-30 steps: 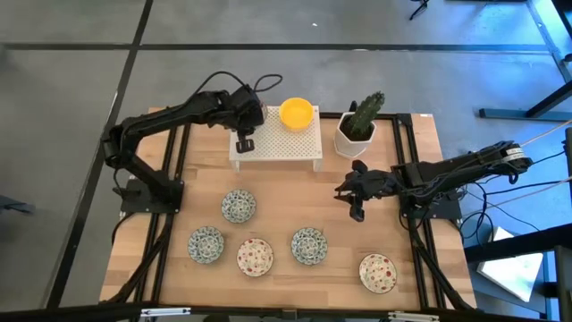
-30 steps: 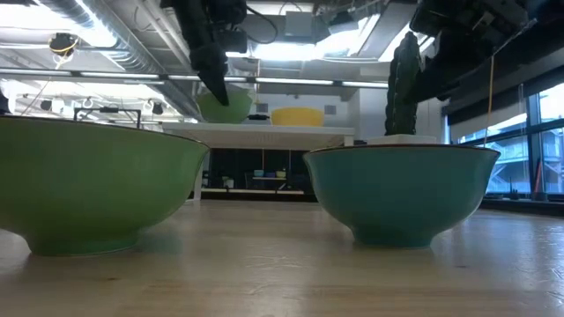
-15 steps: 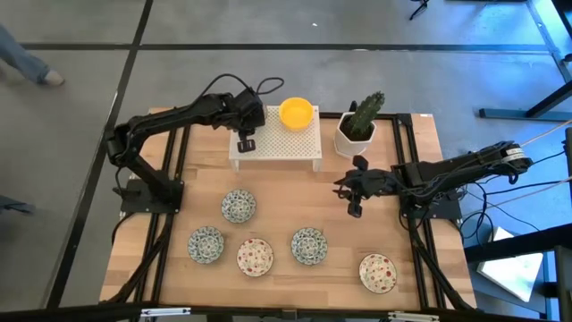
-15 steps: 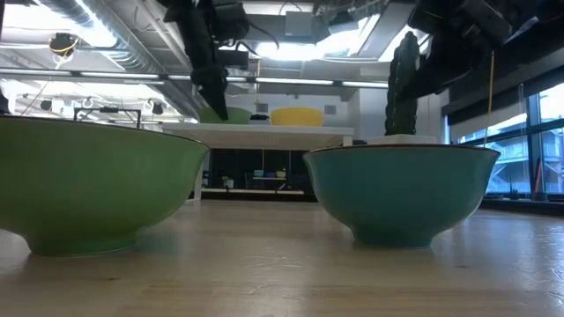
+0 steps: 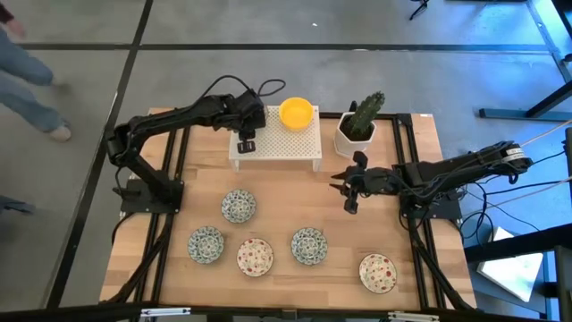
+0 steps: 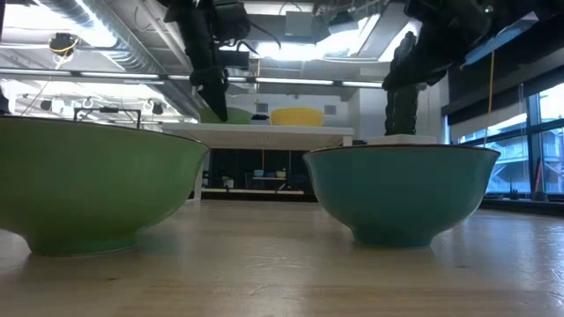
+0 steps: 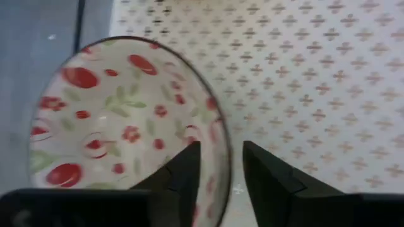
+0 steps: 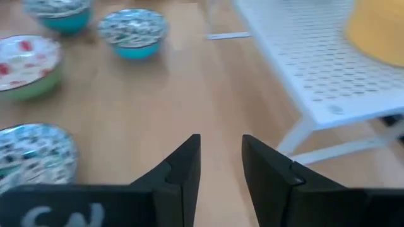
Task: Pick & Place Mini bowls
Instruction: Stack the right green patterned bowl on top of the green patterned bowl on the shelf
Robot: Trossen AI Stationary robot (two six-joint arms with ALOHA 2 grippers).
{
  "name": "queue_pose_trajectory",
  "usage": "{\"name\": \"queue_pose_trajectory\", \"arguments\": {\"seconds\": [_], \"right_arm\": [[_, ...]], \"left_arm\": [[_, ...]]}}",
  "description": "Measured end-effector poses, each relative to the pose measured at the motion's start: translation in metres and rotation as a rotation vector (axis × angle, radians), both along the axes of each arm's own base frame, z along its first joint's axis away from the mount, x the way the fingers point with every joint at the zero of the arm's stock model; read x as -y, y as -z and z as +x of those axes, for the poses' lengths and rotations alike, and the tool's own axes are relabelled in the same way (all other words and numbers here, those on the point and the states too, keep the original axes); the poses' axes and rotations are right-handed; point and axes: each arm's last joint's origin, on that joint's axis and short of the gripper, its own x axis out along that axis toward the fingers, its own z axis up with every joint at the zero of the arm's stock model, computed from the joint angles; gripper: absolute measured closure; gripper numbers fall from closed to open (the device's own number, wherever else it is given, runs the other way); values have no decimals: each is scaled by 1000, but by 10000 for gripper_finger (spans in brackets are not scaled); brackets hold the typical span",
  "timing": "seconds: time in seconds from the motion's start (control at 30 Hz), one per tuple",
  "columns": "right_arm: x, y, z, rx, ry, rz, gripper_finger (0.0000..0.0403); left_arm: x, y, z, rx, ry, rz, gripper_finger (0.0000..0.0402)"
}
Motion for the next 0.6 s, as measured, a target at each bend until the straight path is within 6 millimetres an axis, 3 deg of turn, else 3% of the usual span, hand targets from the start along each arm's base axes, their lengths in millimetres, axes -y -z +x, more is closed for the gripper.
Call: {"name": "queue_pose_trajectory", "arguments": {"seconds": [0.17, 0.33, 0.47, 0.6], "right_arm": [[3, -3, -6, -68, 108, -19, 287], [5, -13, -13, -147, 166, -6, 287], [6, -17, -16, -178, 184, 8, 287], [6, -16, -16, -175, 192, 24, 287]], "left_arm": [[10, -22, 9, -14, -30, 149, 247], [44, -49, 27, 75, 96, 181, 234], [80, -48, 46, 203, 307, 45, 233], [111, -39, 59, 209, 407, 68, 233]]}}
